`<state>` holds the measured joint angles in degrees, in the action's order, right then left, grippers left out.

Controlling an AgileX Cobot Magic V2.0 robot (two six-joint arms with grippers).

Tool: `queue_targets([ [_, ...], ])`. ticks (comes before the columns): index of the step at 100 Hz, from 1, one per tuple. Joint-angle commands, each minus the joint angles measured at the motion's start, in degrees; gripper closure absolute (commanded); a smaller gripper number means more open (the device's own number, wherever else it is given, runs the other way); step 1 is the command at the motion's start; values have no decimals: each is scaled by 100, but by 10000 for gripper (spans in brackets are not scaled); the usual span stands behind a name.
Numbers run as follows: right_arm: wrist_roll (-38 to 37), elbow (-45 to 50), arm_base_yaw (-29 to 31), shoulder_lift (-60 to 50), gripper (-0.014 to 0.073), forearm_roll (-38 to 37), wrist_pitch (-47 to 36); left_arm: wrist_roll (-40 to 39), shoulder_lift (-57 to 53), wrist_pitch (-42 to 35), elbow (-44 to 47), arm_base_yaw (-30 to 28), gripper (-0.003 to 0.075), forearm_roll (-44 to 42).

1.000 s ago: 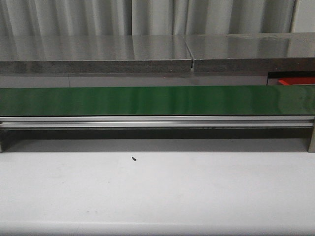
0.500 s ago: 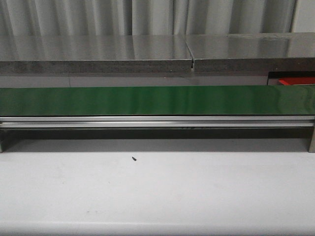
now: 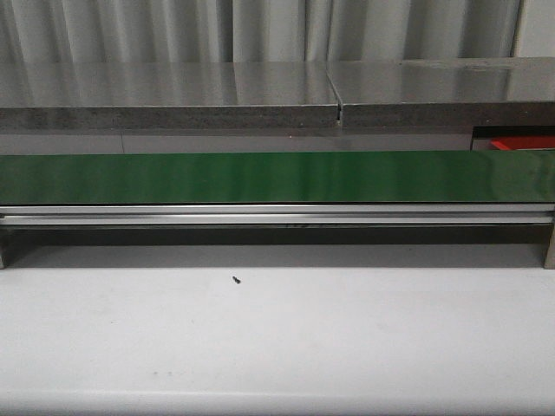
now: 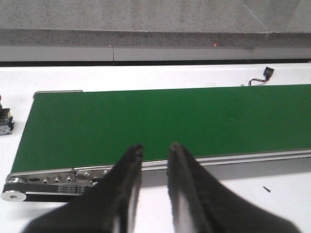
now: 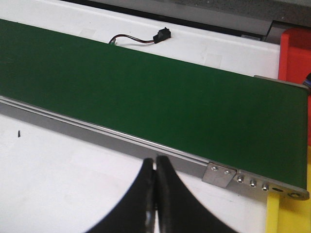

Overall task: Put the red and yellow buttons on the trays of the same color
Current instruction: 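Move the left gripper over the button cluster above a red button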

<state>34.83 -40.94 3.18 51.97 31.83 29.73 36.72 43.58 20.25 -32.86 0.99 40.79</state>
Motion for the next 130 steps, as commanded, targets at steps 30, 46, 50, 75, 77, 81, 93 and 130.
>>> queue_targets([
  [30,38,-139,-14,-54,662,98,-239,-249,106,-235,-362,-55,138,202],
  [46,38,-139,-14,-54,662,98,-233,-632,841,305,-1247,-739,145,100],
  [50,38,-139,-14,-54,662,98,-233,-667,1117,542,-1563,-1007,146,100],
  [75,38,-139,-14,-54,662,98,-233,-681,2961,1592,-3261,-2367,174,319],
  [77,38,-139,-14,-54,662,98,-233,-681,3131,1647,-3388,-2439,174,332],
  [81,38,-139,-14,-54,662,98,-233,-681,3472,1739,-3644,-2561,174,367],
  [93,38,-139,-14,-54,662,98,-233,-681,4395,2016,-4320,-2699,174,344],
  [130,38,-139,-14,-54,662,98,-233,-1288,6473,2500,-6028,-2713,174,177],
])
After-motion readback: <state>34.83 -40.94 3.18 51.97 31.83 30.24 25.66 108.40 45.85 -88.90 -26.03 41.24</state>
